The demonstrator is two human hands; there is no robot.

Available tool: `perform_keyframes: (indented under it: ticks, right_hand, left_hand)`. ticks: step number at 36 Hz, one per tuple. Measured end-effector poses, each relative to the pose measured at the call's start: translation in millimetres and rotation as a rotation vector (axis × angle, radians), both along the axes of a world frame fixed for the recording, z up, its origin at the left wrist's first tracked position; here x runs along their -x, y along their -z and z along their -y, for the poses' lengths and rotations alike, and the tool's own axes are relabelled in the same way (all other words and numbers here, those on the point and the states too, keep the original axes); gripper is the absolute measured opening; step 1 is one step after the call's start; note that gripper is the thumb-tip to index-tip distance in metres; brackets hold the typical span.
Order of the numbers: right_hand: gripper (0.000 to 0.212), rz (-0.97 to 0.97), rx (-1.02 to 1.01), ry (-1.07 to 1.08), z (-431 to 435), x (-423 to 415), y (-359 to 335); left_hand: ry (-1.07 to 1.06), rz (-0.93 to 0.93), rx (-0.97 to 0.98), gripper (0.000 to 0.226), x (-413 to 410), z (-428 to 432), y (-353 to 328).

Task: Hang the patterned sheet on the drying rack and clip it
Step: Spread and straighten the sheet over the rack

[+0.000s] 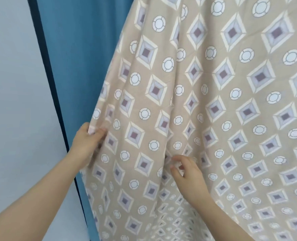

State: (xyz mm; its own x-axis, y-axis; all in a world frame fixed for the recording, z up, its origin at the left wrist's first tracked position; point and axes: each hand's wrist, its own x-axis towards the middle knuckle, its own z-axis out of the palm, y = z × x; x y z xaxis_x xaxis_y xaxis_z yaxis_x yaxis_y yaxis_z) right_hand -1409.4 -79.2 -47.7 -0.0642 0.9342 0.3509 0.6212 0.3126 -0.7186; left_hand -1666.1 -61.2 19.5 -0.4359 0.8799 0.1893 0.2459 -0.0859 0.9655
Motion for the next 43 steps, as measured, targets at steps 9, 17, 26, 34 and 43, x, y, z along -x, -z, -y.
perform_keyframes:
  ticks: [9,17,26,34,43]
  right_hand:
    - [0.008,-0.096,0.125,-0.092,22,21,17]
    - [0.014,-0.256,0.056,-0.015,28,42,11]
    - [0.017,-0.327,-0.177,0.057,36,89,-22]
    - [0.025,-0.237,-0.274,0.131,37,181,-41]
    - [0.088,0.075,-0.276,0.365,32,283,-40]
  left_hand:
    - [-0.205,0.349,0.022,0.010,26,17,27]
    - [0.221,0.856,0.077,0.031,47,32,19]
    - [0.296,0.986,0.055,0.023,98,8,-1]
    - [0.504,1.059,-0.059,0.021,145,-6,-28]
    - [0.834,1.164,0.036,0.017,161,-4,-35]
